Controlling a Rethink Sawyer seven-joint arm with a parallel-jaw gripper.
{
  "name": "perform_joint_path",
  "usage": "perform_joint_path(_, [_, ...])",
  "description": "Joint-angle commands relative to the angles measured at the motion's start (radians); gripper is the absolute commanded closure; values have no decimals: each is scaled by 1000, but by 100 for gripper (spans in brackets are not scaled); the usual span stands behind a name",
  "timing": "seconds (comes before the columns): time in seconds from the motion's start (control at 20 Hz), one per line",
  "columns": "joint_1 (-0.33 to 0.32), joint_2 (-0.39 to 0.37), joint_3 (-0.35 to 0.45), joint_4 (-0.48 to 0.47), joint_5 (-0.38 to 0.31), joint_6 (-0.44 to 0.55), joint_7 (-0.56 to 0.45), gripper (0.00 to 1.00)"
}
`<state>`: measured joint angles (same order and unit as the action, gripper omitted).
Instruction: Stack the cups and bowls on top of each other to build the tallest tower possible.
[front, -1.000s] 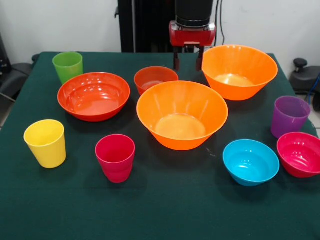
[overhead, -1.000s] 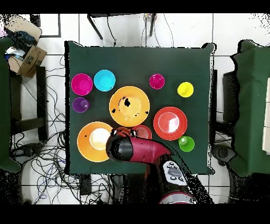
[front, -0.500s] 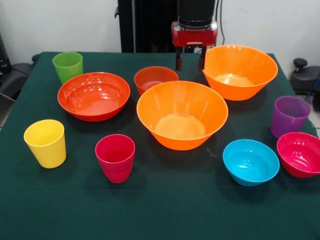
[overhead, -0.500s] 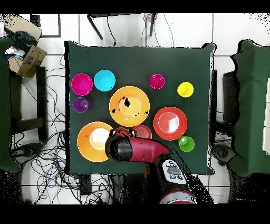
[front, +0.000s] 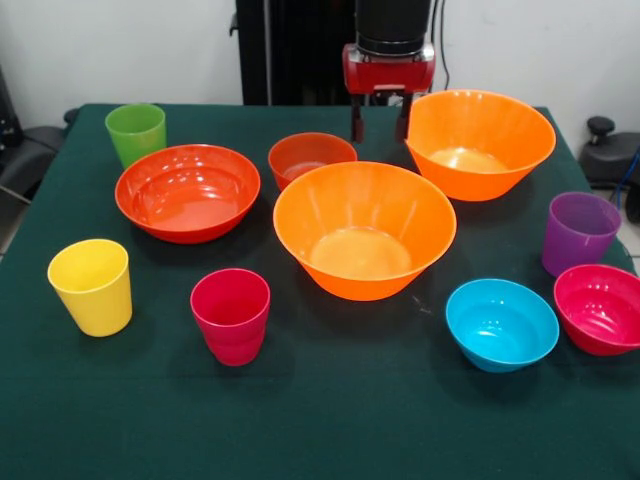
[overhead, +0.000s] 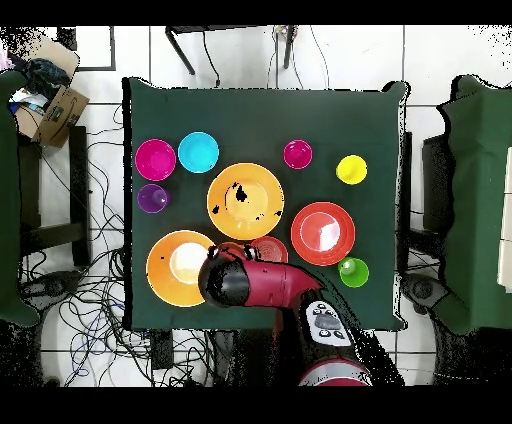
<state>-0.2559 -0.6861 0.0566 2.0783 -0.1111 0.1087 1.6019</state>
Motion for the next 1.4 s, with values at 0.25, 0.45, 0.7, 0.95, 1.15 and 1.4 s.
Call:
perform_joint_path(0.25, [26, 100, -4, -107, -79, -104, 98, 0])
perform_joint_path(0.45, [33, 116, -24, -109, -89, -124, 104, 0])
perform_joint_path(0.7, [38, 149, -47, -110, -104, -166, 108, 0])
perform_joint_path(0.95, [17, 154, -46, -100, -123, -173, 102, 0])
perform_joint_path(1.15, [-5, 145, -27, -85, -129, -140, 97, 0])
perform_joint_path(1.4, [-14, 152, -18, -76, -135, -127, 103, 0])
